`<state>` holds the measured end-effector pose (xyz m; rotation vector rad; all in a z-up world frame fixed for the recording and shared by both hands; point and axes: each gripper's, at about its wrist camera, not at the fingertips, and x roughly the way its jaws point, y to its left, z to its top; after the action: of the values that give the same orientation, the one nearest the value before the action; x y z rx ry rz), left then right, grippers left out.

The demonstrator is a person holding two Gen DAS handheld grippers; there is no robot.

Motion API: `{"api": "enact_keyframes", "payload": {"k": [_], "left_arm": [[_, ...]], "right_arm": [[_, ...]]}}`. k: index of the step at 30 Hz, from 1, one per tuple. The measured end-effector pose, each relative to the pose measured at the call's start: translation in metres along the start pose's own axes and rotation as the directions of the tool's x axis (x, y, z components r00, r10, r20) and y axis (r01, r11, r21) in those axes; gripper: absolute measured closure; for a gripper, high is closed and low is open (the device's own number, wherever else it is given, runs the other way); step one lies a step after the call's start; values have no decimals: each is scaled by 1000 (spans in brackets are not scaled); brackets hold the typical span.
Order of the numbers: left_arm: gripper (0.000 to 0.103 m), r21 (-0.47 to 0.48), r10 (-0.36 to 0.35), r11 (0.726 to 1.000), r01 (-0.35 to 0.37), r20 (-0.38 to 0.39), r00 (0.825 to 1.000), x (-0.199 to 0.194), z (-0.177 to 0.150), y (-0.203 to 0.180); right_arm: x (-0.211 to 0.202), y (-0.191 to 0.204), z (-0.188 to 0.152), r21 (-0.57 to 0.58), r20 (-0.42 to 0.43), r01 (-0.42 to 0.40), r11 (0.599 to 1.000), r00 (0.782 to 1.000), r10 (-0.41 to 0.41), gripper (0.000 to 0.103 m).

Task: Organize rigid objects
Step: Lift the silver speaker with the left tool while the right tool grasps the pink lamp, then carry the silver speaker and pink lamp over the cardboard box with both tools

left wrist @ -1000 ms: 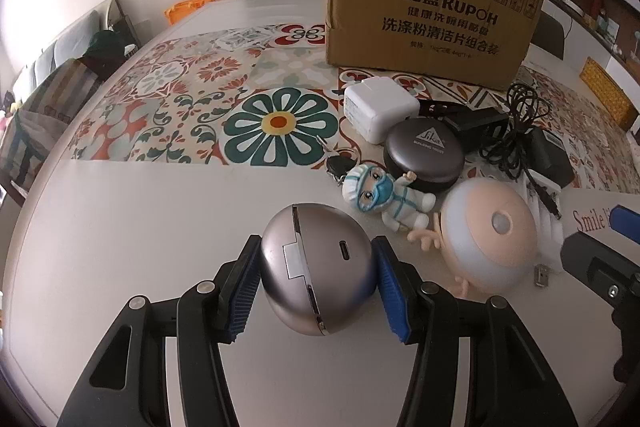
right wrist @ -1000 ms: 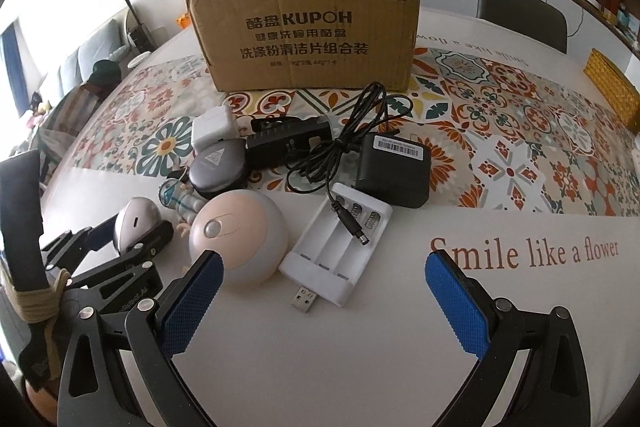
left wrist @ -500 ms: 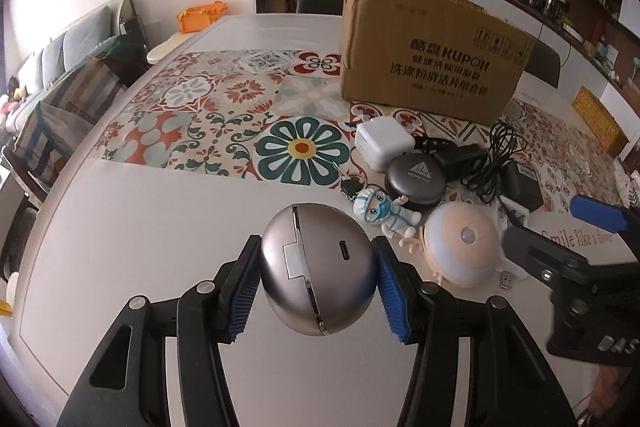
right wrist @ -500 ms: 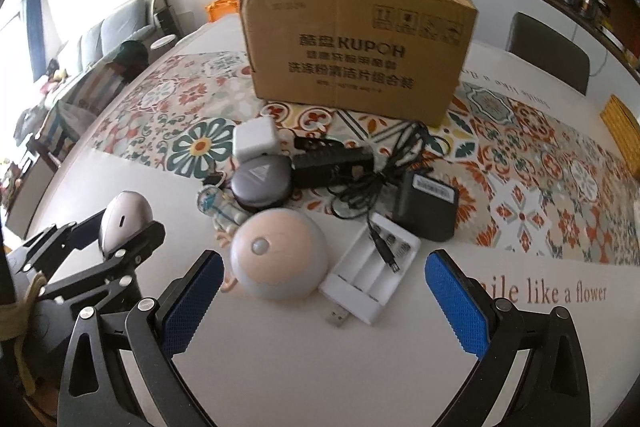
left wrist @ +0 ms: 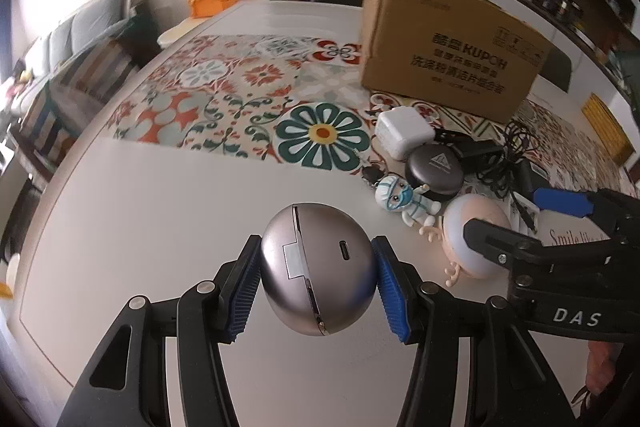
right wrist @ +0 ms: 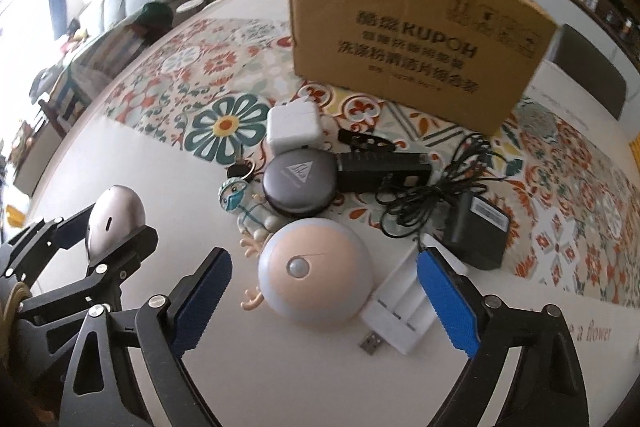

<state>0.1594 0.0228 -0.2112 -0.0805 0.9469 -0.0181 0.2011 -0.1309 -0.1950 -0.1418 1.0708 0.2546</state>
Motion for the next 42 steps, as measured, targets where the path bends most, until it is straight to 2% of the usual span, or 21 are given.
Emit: {"api": "enact_keyframes", "payload": {"k": [9, 14, 20, 25, 32, 42], "left_arm": [[49, -106, 81, 991, -81, -3, 997, 4, -4, -1], [49, -122, 102, 987, -102, -6, 995, 4, -6, -3], [49, -130, 121, 984, -122, -12, 993, 6, -7, -3], [49, -116, 110, 987, -110, -9, 994, 5, -4, -4], [49, -62, 78, 995, -77, 15, 997, -6, 9, -9], [49, 39, -3, 999, 0, 86, 996, -37, 37, -20]], "right_arm": [[29, 1, 5, -89, -93, -95, 991, 992, 87, 17], [42, 2, 7, -125, -123, -124, 984, 986, 108, 17], [54, 4, 6, -141, -155, -128, 982, 982, 106, 24], [54, 5, 5, -145, -134, -124, 982, 985, 104, 29], [40, -2, 8, -92, -97, -122, 988, 989, 113, 29], [-10, -13, 14, 4, 4, -64, 998, 998, 64, 29]]}}
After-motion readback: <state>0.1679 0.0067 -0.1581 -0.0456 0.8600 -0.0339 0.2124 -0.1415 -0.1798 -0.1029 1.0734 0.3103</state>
